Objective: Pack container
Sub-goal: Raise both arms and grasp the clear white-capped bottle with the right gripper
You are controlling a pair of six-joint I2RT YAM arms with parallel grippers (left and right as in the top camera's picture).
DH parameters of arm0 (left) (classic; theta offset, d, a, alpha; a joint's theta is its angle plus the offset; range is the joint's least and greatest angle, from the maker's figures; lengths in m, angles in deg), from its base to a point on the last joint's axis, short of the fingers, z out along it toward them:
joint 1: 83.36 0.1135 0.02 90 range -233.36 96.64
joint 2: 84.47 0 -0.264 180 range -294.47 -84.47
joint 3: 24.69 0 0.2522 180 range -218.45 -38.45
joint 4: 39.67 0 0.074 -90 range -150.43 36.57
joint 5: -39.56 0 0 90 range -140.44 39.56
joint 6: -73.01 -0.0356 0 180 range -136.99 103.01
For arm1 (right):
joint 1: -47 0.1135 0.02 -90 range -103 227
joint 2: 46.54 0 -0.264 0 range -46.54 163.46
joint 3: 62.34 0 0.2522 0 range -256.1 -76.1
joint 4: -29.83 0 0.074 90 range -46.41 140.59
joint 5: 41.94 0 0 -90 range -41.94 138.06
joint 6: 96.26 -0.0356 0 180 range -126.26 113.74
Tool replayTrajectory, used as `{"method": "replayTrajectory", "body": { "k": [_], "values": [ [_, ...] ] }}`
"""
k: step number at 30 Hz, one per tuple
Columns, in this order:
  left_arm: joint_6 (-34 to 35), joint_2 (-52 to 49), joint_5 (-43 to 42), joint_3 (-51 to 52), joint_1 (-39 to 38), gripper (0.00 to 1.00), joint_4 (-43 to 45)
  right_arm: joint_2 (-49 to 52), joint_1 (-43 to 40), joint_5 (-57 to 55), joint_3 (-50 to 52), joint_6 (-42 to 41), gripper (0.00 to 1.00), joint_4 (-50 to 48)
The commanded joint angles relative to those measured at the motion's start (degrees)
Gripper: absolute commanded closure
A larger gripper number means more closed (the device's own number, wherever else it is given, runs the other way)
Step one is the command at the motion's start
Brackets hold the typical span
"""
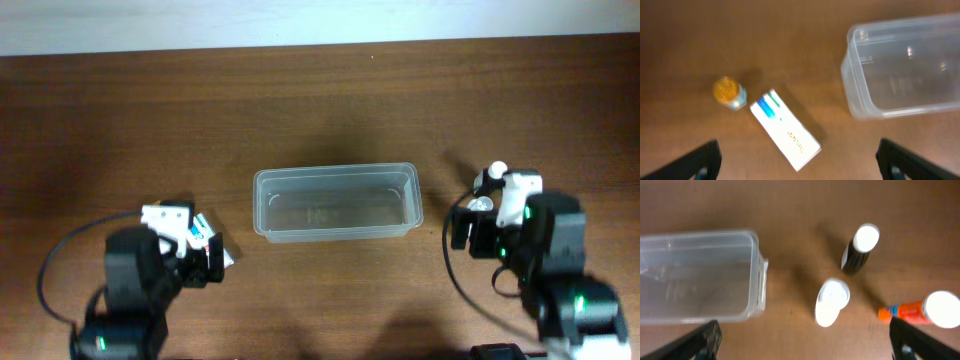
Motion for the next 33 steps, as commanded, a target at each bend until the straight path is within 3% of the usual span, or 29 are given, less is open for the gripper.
{"method": "replayTrajectory", "body": {
  "k": [1, 10, 18, 25, 33],
  "values": [
    [0.6, -10.7, -4.9, -9.8, 0.2, 0.01, -6.1, 9.6, 0.3, 0.5, -9.5, -0.5, 0.02, 6.4],
    [0.6, -25.1, -4.9, -14.8, 0.2, 0.01, -11.9, 25.3, -2.9, -0.1, -14.7, -6.7, 0.02, 10.4],
    [0.6, -28.1, -4.9, -14.8, 0.2, 0.01, -11.8, 35.7, -5.7, 0.8, -14.6, -6.8, 0.02, 10.6],
    [0.6, -28.1, -4.9, -14.8, 0.2, 0.01, -11.8, 39.3, -5.7, 0.8, -14.7, -6.8, 0.20, 10.9],
    [0.6, -28.1, -4.9, -14.8, 0.2, 0.01, -11.8, 38.0, -5.7, 0.8, -14.7, -6.8, 0.31, 11.0]
  ]
}}
